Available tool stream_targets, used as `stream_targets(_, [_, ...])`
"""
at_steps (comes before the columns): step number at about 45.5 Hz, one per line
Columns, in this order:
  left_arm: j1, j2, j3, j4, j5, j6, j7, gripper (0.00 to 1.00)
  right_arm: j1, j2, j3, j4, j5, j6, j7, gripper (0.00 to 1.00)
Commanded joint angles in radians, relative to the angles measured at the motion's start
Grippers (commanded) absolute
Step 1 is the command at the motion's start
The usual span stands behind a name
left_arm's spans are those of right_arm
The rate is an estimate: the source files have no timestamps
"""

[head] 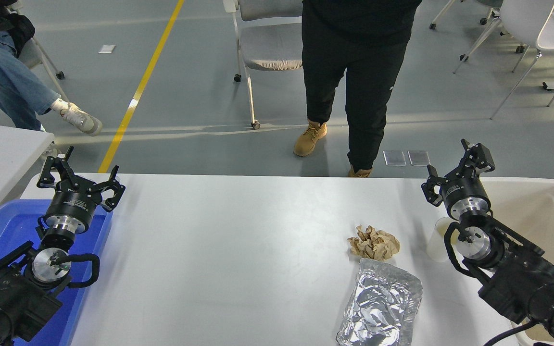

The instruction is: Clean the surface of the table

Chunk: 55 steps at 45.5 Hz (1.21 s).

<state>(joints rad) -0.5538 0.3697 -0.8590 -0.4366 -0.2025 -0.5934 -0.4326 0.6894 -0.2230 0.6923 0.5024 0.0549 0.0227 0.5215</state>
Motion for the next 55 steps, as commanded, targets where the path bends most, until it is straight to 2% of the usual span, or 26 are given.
stream_targets(1, [0.000, 0.000, 0.000, -0.001, 0.000, 0.000, 0.000, 1.00, 0.001, -0.001, 0.000, -0.001, 0.000, 0.000, 0.000, 0.98])
stream_targets(55, [0.000, 0.000, 0.000, -0.001, 0.000, 0.000, 0.000, 1.00, 0.021, -0.030, 0.001, -0.036, -0.036, 0.006, 0.000, 0.98])
